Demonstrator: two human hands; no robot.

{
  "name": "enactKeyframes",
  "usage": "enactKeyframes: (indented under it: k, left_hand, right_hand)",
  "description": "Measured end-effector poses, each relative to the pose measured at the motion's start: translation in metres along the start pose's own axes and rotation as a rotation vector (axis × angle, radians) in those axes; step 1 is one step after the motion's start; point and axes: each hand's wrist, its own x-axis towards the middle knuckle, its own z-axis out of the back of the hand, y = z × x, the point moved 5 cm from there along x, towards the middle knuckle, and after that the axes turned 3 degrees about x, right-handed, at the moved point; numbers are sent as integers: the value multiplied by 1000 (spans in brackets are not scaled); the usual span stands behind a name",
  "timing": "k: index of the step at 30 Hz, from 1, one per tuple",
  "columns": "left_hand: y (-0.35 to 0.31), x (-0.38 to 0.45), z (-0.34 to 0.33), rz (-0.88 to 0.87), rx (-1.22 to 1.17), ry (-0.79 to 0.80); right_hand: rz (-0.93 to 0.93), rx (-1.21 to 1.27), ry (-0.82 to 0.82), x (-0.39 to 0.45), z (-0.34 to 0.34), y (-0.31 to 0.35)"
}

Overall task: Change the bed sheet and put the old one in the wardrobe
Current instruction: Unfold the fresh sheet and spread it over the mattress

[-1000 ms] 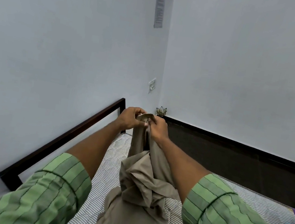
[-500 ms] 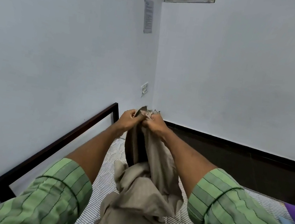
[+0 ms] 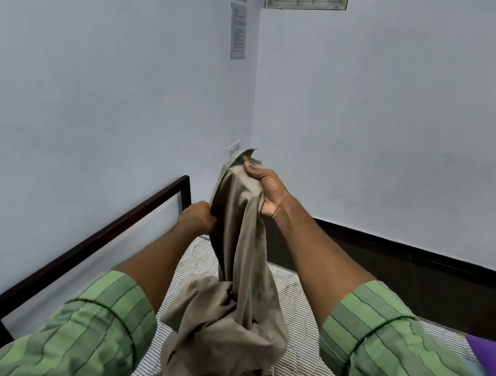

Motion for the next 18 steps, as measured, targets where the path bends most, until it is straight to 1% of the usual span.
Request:
enactKeyframes:
  k: [1,2,3,4,5,6,7,8,9,10,11,12,13,14,15,16,17,18]
  left_hand:
    - [3,5,-2,48,-169,4]
    - [3,8,-2,68,-440,15]
    - [-3,6,0,79,-731,35]
    - [-12,-2,4,84,-985,62]
    - [-23,-12,12,98,-1170,89]
    - [-34,-15,19,102,-1287,118]
    - [-44,-16,28,116,-1356,144]
    - [-56,-18,38,103,-1432,186]
    - [-63,-18,48,70,-1479,244]
    - [-70,-19,57,24,-1542,301]
    - [-73,-21,67,-28,-1560,347]
    - [-73,-20,73,-107,-1567,404]
    - [-70,-18,78,-184,-1554,461]
    - [-67,-19,82,-225,-1546,513]
    - [-63,-16,83,-240,-1522,507]
    - [-60,-15,85,-246,-1494,499]
    - [-57,-15,84,-235,-1473,484]
    - [-56,-19,84,-229,-1477,503]
  right_hand:
    - [-53,-22,30,1,-1,-2]
    - [-127,-87,33,3,1,-9]
    - [-212,-204,17,5,6,-18]
    - [-301,-375,-16,5,14,-30]
    - [-370,-558,-64,7,25,-43]
    - [-391,-729,-127,6,35,-53]
    - [-350,-870,-204,6,44,-58]
    - [-242,-982,-297,8,53,-59]
    - [-53,-1064,-406,13,60,-52]
    - [152,-1097,-461,14,60,-42]
    - [321,-1090,-419,15,52,-35]
    - [419,-1059,-302,16,40,-32]
    - [428,-973,-192,17,28,-30]
    - [373,-878,-109,15,17,-30]
    - [309,-784,-45,15,8,-32]
    - [249,-719,-10,13,1,-34]
    - [217,-679,-15,13,0,-35]
    - [225,-662,-46,13,3,-36]
